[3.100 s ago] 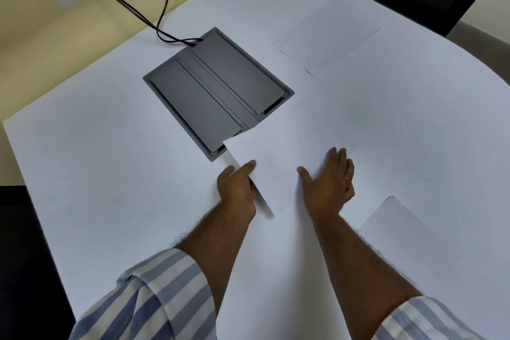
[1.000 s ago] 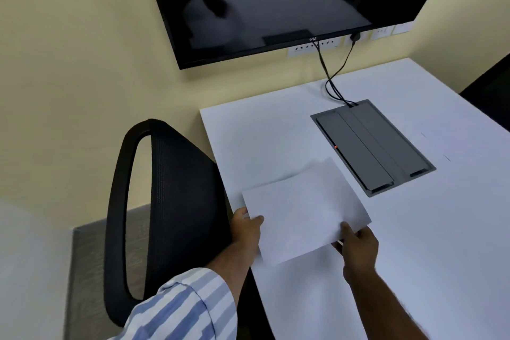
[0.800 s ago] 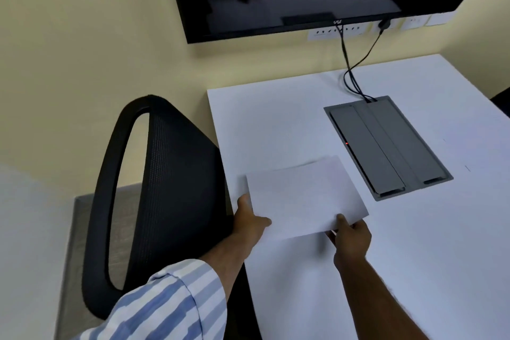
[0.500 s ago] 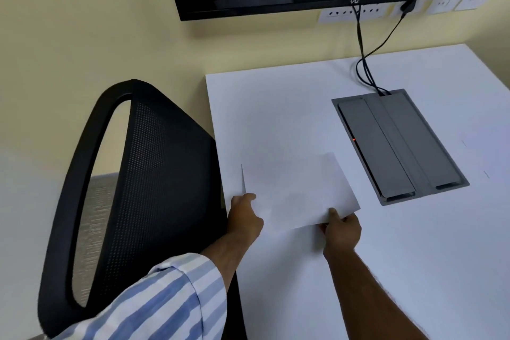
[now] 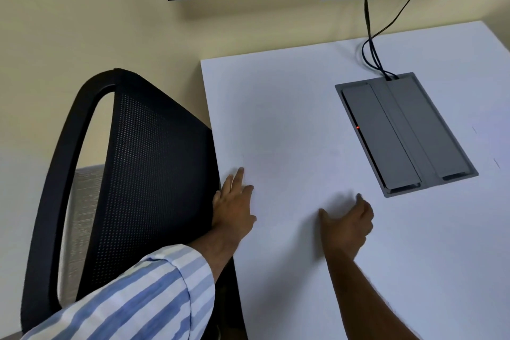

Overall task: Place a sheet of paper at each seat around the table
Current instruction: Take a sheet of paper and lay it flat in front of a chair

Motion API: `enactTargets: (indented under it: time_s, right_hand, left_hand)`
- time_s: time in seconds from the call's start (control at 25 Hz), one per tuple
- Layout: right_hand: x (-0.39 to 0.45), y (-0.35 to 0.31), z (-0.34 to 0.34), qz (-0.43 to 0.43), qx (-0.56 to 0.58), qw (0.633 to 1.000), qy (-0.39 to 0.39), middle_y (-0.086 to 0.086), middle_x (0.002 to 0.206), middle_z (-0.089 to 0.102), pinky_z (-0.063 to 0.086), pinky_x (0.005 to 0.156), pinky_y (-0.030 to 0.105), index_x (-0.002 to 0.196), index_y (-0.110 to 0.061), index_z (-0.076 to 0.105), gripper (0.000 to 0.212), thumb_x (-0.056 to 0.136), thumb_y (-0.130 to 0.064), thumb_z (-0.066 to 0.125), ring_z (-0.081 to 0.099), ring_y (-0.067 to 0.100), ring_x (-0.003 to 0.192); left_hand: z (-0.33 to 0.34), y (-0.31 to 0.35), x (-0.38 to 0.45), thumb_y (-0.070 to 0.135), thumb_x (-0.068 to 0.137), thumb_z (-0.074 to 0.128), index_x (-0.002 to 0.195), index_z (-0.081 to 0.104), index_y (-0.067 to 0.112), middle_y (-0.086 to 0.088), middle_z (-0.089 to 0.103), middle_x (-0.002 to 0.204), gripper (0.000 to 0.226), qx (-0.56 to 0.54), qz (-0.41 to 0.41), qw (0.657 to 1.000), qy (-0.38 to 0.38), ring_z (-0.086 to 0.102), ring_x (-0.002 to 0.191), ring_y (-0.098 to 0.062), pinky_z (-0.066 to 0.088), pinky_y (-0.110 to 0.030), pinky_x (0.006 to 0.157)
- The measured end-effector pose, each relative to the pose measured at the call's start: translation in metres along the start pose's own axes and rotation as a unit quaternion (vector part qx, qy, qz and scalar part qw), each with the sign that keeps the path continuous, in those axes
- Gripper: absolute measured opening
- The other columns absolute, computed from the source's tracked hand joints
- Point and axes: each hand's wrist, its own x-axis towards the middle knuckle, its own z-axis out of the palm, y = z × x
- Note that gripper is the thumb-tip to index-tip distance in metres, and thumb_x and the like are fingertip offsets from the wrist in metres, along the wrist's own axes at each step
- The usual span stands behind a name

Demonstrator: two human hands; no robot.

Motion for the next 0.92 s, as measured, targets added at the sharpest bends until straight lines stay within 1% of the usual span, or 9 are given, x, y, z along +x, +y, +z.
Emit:
enactTargets:
  time_s: [0.04, 0.12, 0.2, 0.24, 0.32, 0.36, 0.52, 0.68, 0.92]
  right_hand:
    - [-0.002, 0.001, 0.002, -0.039, -0.038, 0.998, -0.012, 0.009, 0.163, 0.032, 0.047, 0.103, 0.063, 0.152, -0.021, 0.039, 0.084, 0.082, -0.039, 0.083, 0.038, 0.041, 0.144]
    - [-0.004, 0.003, 0.005, -0.096, -0.101, 0.990, -0.033, 0.010, 0.168, 0.028, 0.042, 0.108, 0.064, 0.147, -0.023, 0.050, 0.063, 0.092, -0.042, 0.072, 0.030, 0.039, 0.151]
    - [0.001, 0.004, 0.005, -0.106, -0.142, 0.983, -0.053, 0.010, 0.169, 0.029, 0.038, 0.110, 0.064, 0.144, -0.025, 0.054, 0.053, 0.096, -0.045, 0.065, 0.025, 0.042, 0.152]
    - [0.005, 0.003, 0.004, -0.104, -0.158, 0.980, -0.062, 0.010, 0.167, 0.032, 0.039, 0.108, 0.064, 0.144, -0.026, 0.054, 0.051, 0.097, -0.046, 0.062, 0.027, 0.045, 0.148]
    - [0.015, 0.001, 0.002, -0.105, -0.181, 0.975, -0.074, 0.007, 0.163, 0.038, 0.042, 0.104, 0.062, 0.145, -0.026, 0.053, 0.052, 0.099, -0.049, 0.058, 0.033, 0.047, 0.141]
    - [0.019, 0.000, 0.001, -0.110, -0.188, 0.973, -0.077, 0.006, 0.161, 0.039, 0.042, 0.103, 0.062, 0.146, -0.026, 0.051, 0.053, 0.099, -0.050, 0.057, 0.035, 0.046, 0.140]
    - [0.027, -0.002, 0.002, -0.118, -0.190, 0.971, -0.086, 0.004, 0.163, 0.038, 0.041, 0.104, 0.062, 0.149, -0.029, 0.048, 0.055, 0.100, -0.052, 0.056, 0.033, 0.042, 0.145]
    - [0.028, -0.002, 0.002, -0.104, -0.180, 0.974, -0.084, 0.004, 0.165, 0.037, 0.039, 0.107, 0.062, 0.149, -0.030, 0.050, 0.055, 0.099, -0.052, 0.058, 0.029, 0.041, 0.149]
    - [0.032, -0.003, 0.004, -0.096, -0.154, 0.979, -0.098, 0.002, 0.166, 0.036, 0.036, 0.108, 0.060, 0.149, -0.032, 0.051, 0.056, 0.097, -0.052, 0.061, 0.026, 0.037, 0.152]
  left_hand:
    - [0.001, -0.002, 0.000, 0.044, 0.086, 0.078, 0.156, 0.036, 0.030, 0.003, -0.010, 0.175, 0.083, -0.001, 0.001, 1.000, 0.001, 0.000, 0.162, -0.024, 0.026, -0.051, 0.126]
    - [0.004, -0.005, 0.000, 0.045, 0.088, 0.076, 0.159, 0.032, 0.028, 0.007, -0.010, 0.175, 0.085, -0.004, 0.010, 1.000, 0.000, -0.004, 0.162, -0.021, 0.022, -0.052, 0.127]
    - [0.006, -0.008, 0.000, 0.046, 0.091, 0.073, 0.161, 0.029, 0.027, 0.010, -0.004, 0.175, 0.086, -0.006, 0.015, 1.000, -0.007, -0.001, 0.162, -0.019, 0.021, -0.050, 0.127]
    - [0.006, -0.008, 0.002, 0.046, 0.091, 0.072, 0.162, 0.027, 0.027, 0.011, -0.001, 0.175, 0.087, -0.009, 0.014, 1.000, -0.011, 0.001, 0.162, -0.018, 0.022, -0.050, 0.127]
    - [0.005, -0.009, 0.005, 0.048, 0.091, 0.072, 0.163, 0.025, 0.028, 0.012, 0.003, 0.175, 0.089, -0.013, 0.010, 1.000, -0.012, 0.005, 0.162, -0.017, 0.027, -0.049, 0.126]
    - [0.004, -0.009, 0.006, 0.049, 0.090, 0.073, 0.163, 0.025, 0.028, 0.012, 0.004, 0.175, 0.090, -0.016, 0.008, 1.000, -0.010, 0.006, 0.162, -0.017, 0.029, -0.049, 0.125]
    - [0.008, -0.007, 0.006, 0.046, 0.090, 0.075, 0.163, 0.025, 0.026, 0.012, 0.005, 0.175, 0.090, -0.041, -0.001, 0.999, -0.006, 0.006, 0.161, -0.016, 0.036, -0.044, 0.121]
    - [0.012, -0.003, 0.009, 0.040, 0.091, 0.076, 0.163, 0.026, 0.025, 0.012, 0.004, 0.175, 0.089, -0.053, -0.012, 0.999, -0.005, 0.005, 0.161, -0.015, 0.038, -0.043, 0.118]
    - [0.015, -0.004, 0.010, 0.038, 0.092, 0.075, 0.164, 0.024, 0.024, 0.013, 0.001, 0.175, 0.090, -0.061, -0.016, 0.998, -0.006, 0.002, 0.162, -0.014, 0.037, -0.041, 0.123]
